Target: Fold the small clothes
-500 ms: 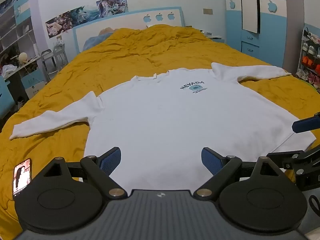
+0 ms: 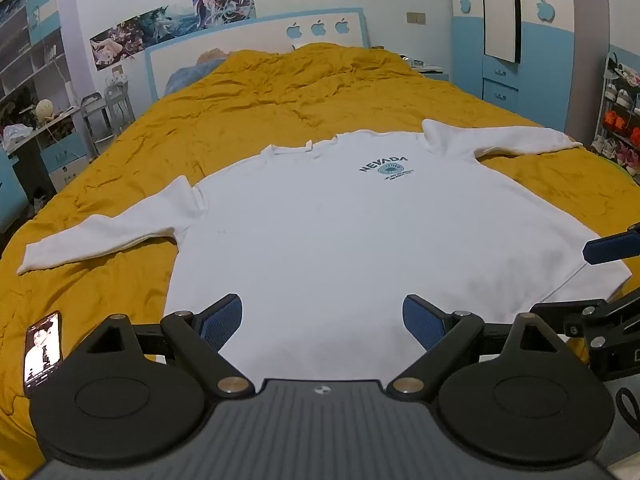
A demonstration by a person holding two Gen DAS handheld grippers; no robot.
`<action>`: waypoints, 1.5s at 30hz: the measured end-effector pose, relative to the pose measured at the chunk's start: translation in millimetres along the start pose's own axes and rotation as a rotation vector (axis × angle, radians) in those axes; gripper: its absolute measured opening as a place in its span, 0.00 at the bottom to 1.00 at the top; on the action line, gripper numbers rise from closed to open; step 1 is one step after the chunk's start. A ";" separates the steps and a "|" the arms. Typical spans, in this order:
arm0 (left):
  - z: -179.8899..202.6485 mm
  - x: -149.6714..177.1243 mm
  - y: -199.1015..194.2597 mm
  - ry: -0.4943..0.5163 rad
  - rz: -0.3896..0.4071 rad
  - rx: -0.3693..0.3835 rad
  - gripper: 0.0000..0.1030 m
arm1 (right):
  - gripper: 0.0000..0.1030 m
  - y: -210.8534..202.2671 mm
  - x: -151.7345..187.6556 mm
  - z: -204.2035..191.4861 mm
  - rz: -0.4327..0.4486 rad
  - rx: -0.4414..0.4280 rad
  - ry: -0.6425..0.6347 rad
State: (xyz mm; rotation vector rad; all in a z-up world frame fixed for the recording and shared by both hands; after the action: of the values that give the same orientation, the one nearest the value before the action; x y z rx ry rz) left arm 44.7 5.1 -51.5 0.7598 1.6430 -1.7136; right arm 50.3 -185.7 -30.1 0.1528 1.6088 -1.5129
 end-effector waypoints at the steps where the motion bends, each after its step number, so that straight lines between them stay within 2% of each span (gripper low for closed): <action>1: 1.5 -3.8 -1.8 -0.003 -0.002 0.001 1.00 | 0.80 0.3 0.1 0.0 0.000 0.000 0.001; 19: 1.3 -3.3 0.6 -0.003 -0.008 -0.003 1.00 | 0.80 1.4 -2.3 -2.3 -0.010 -0.001 0.002; 31: -1.4 6.5 18.9 -0.006 -0.015 -0.005 1.00 | 0.80 2.8 -0.7 -2.7 -0.015 -0.001 -0.001; 45: -1.3 5.3 16.3 -0.004 -0.018 -0.005 1.00 | 0.80 3.8 -1.2 -3.5 -0.019 0.000 0.001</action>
State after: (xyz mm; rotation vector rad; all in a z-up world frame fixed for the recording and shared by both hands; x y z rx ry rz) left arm 54.0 5.8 -65.9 0.7410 1.6558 -1.7218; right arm 51.6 -181.2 -32.7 0.1391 1.6154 -1.5277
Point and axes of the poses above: each gripper's, at about its wrist camera, not at the fingertips, and y roughly the way its jaws point, z to its right, x to its underside, the point moved 6 cm from there along y, roughly the way its jaws point, and after that the axes turned 13 degrees about -y, right-handed, at the moved point
